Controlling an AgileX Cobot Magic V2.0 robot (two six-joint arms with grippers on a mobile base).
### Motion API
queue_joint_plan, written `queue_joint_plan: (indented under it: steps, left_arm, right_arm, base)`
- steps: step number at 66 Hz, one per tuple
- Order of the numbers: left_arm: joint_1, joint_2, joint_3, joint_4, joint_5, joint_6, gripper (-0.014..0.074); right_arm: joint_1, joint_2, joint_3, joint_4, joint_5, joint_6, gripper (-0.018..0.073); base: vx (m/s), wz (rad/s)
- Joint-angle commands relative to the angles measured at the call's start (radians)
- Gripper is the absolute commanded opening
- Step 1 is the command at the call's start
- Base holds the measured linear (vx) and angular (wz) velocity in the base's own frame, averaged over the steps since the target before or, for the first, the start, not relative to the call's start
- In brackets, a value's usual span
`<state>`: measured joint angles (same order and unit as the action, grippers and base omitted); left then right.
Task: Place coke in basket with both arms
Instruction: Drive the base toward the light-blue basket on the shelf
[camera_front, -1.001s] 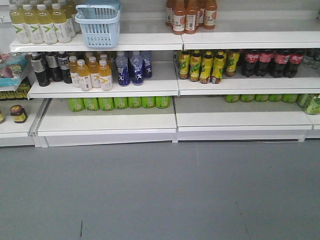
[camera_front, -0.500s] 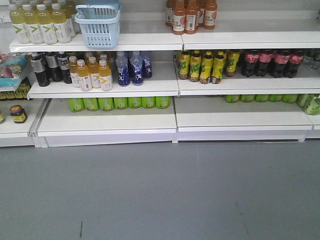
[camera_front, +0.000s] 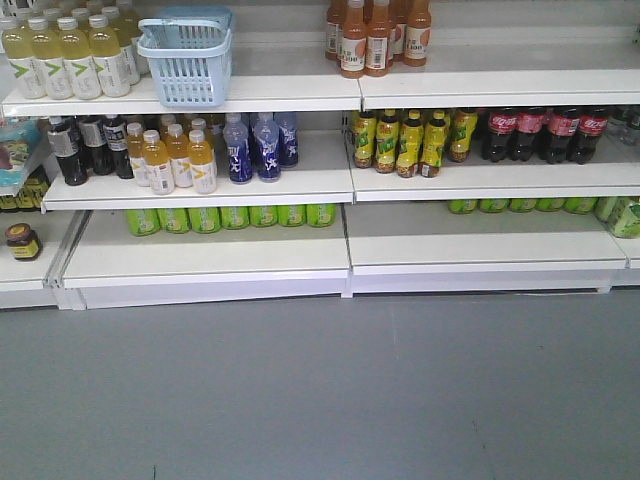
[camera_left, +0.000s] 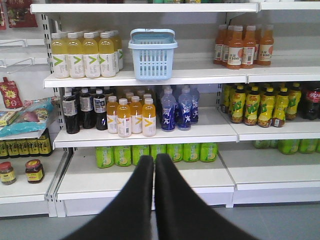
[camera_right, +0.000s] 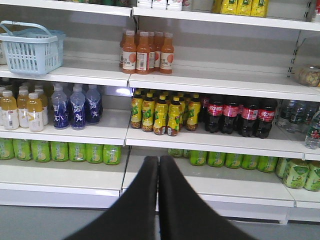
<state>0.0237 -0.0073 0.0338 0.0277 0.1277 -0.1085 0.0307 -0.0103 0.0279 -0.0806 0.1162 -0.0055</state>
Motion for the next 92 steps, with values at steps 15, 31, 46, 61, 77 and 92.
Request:
queue_joint_plan:
  steps: [15,31,46,61,77,92]
  left_arm:
    - [-0.007,-0.019,-0.001,-0.004,-0.070,-0.009,-0.0006]
    - [-0.007,-0.019,-0.001,-0.004,-0.070,-0.009,-0.0006]
    - [-0.007,-0.019,-0.001,-0.004,-0.070,-0.009,-0.0006]
    - [-0.007,-0.019,-0.001,-0.004,-0.070,-0.009,-0.0006]
    - [-0.007,-0.019,-0.001,-0.004,-0.070,-0.009,-0.0006]
    - [-0.007,-0.019,-0.001,-0.004,-0.070,-0.009,-0.0006]
  right_arm:
    - [0.001,-0.018,0.011,-0.005,-0.075,-0.010,-0.0009]
    - [0.001,-0.018,0.011,-0.005,-0.075,-0.010,-0.0009]
    - [0.001,-0.018,0.011,-0.005,-0.075,-0.010,-0.0009]
    - [0.001,-0.018,0.011,-0.005,-0.075,-0.010,-0.0009]
    - [0.001,-0.018,0.011,-0.005,-0.075,-0.010,-0.0009]
    - [0.001,-0.018,0.011,-0.005,-0.075,-0.010,-0.0009]
  base:
    - [0.13,-0.02]
    - [0.10,0.00]
    - [0.09,0.04]
    - [0.09,0.06]
    - [0.10,0.08]
    - [0.12,0.08]
